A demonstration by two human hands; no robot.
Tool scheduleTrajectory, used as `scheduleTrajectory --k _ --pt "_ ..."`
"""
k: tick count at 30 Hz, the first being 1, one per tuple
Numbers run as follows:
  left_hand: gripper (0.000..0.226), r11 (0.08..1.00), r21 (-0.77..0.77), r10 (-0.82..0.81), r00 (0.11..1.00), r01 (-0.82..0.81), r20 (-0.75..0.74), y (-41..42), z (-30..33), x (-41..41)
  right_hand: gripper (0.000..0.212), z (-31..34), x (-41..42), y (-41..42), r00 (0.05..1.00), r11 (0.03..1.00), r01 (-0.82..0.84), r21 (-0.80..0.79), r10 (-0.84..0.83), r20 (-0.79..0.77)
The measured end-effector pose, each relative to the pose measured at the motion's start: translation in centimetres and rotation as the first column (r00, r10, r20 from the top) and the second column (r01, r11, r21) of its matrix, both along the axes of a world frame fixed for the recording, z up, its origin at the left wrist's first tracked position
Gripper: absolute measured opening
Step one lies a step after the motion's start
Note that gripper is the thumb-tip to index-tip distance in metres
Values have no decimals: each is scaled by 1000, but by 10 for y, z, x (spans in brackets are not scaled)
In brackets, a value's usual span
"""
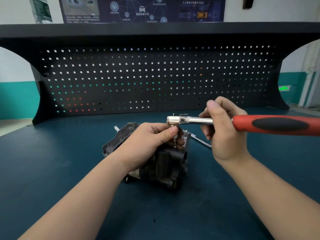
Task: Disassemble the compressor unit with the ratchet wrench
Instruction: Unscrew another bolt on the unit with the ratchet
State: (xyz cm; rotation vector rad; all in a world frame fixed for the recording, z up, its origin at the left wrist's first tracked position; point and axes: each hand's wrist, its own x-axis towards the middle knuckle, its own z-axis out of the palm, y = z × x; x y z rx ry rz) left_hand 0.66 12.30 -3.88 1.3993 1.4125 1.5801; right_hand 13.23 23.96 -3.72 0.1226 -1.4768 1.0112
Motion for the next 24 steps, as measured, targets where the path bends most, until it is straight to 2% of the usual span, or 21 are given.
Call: scheduleTrajectory --k 2,5,8,10,13,15,17,19,20,22,24 --pt "28 1000 12 -9 1000 9 16 0 -1 -1 35 -2 -3 3 998 996 -66 -60 65 -21" --pt "27 999 34 -14 1000 13 17 0 -1 0 34 -4 -7 14 980 936 -182 -300 197 22" --pt "28 999 37 -11 999 10 42 0 0 0 31 -4 -9 26 882 743 -295 -600 453 128" --pt "29 999 37 -1 998 -2 69 -1 0 1 25 -2 -8 28 805 637 -320 -701 573 153" --pt "26 999 42 21 996 -24 84 -1 -1 3 24 2 -9 24 806 538 -392 -746 592 4" --pt "26 997 48 48 995 -52 86 0 -1 4 32 3 -10 19 852 518 -419 -746 508 -125" --pt "25 996 46 79 994 -82 77 1 -1 4 47 2 -10 14 892 579 -424 -697 401 -209" --pt "25 994 33 100 994 -102 49 2 -2 3 51 1 -8 4 925 724 -380 -576 312 -218" --pt "26 994 27 105 994 -106 35 2 -2 3 50 2 -6 -2 946 814 -322 -483 257 -198" --pt "26 996 18 88 996 -88 29 1 -1 1 53 3 0 -12 990 973 -103 -208 79 -118" --pt "26 999 24 24 998 -25 56 -1 -2 -2 50 3 4 -19 994 995 72 74 -66 -83"
